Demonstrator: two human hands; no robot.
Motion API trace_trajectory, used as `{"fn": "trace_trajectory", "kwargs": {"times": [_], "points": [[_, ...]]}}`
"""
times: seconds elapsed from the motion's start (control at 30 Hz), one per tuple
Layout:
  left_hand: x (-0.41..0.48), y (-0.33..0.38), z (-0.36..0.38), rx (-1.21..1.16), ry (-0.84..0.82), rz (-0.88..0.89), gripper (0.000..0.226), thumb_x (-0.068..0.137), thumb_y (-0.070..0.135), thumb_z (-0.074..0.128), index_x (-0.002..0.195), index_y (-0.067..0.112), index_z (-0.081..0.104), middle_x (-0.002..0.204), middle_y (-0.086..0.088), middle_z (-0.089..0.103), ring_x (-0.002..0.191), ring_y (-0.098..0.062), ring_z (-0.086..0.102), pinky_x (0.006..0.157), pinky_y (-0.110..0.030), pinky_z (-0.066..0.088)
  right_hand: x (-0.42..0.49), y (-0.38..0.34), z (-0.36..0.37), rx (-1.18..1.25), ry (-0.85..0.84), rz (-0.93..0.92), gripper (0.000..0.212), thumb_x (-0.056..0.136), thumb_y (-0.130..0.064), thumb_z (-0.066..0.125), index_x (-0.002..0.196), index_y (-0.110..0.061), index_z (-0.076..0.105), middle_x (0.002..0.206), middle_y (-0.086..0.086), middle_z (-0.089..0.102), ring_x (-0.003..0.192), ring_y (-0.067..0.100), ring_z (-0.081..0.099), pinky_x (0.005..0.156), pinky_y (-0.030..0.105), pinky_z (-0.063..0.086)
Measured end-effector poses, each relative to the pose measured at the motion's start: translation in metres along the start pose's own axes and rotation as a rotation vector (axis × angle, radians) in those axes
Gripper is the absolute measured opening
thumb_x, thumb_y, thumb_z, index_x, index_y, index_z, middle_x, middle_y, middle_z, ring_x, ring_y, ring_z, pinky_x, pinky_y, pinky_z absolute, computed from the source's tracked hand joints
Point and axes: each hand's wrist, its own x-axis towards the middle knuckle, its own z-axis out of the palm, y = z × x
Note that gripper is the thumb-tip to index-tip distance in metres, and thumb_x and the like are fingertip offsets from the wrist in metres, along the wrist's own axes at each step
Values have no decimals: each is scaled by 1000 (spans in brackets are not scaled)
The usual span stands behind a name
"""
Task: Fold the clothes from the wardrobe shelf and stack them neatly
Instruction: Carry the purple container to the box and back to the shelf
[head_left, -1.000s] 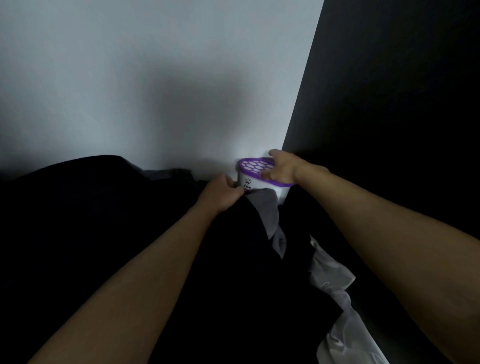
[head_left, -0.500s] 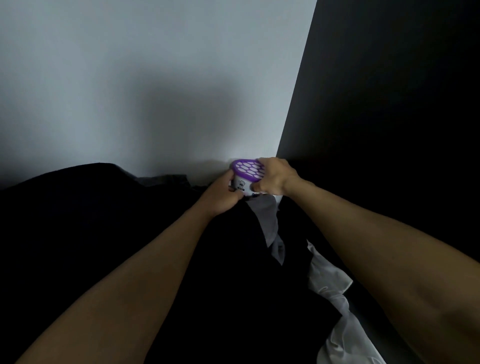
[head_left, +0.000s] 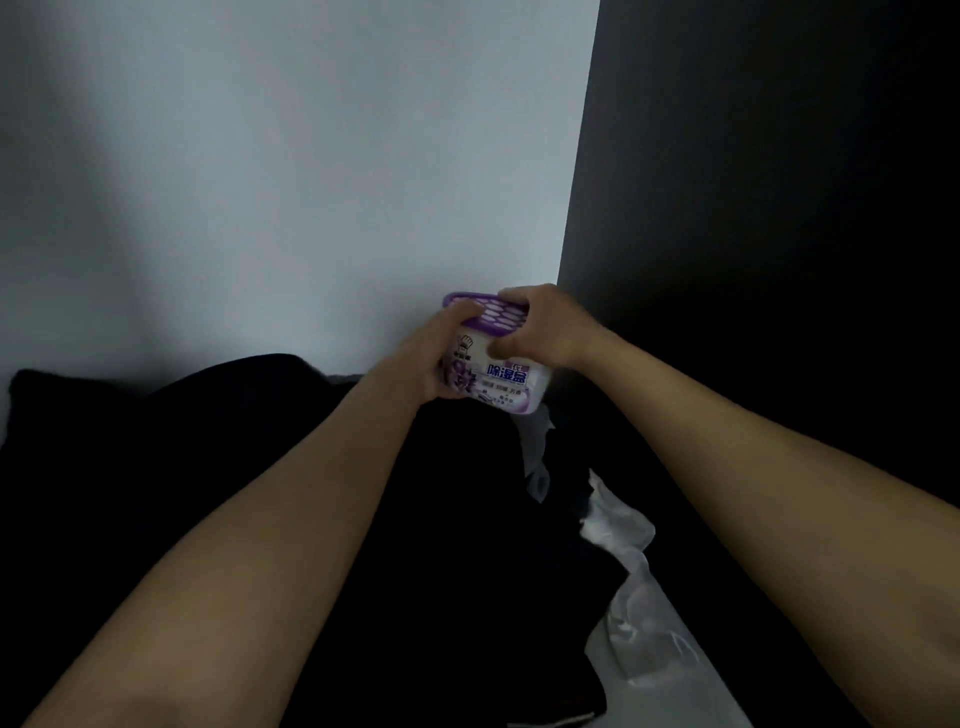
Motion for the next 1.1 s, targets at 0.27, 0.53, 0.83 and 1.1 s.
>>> {"fn": "trace_trajectory", "kwargs": {"times": [0.27, 0.53, 0.83, 1.1], "points": [[-113, -16, 11, 6, 221, -81, 22, 78, 42, 61, 76, 20, 63, 49, -1, 65, 70, -23, 64, 80, -41, 53, -85, -24, 16, 196, 80, -29, 92, 62, -50, 83, 143, -23, 49, 137, 3, 59, 115, 20, 61, 98, 46, 52], [-199, -68, 35, -121, 349, -75, 21, 72, 38, 69, 81, 19, 66, 57, -2, 70, 71, -22, 66, 73, -42, 56, -218, 4, 59, 887, 151, 106, 78, 76, -42, 82, 141, -28, 41, 118, -17, 60, 95, -5, 68, 67, 19, 58], [-294, -140, 93, -273, 527, 26, 24, 78, 33, 68, 98, 19, 67, 64, -2, 73, 59, -23, 72, 64, -48, 59, -312, 8, 52, 1322, -234, 339, 40, 96, -63, 42, 96, -30, 65, 73, -8, 77, 63, 11, 74, 59, 36, 61], [-399, -222, 92, -271, 745, 15, 19, 80, 39, 65, 94, 26, 66, 75, 6, 76, 88, -18, 67, 87, -49, 55, -399, -14, 90, 1236, -442, 390, 32, 92, -48, 44, 91, -28, 69, 74, -7, 77, 61, 10, 73, 62, 33, 60]]}}
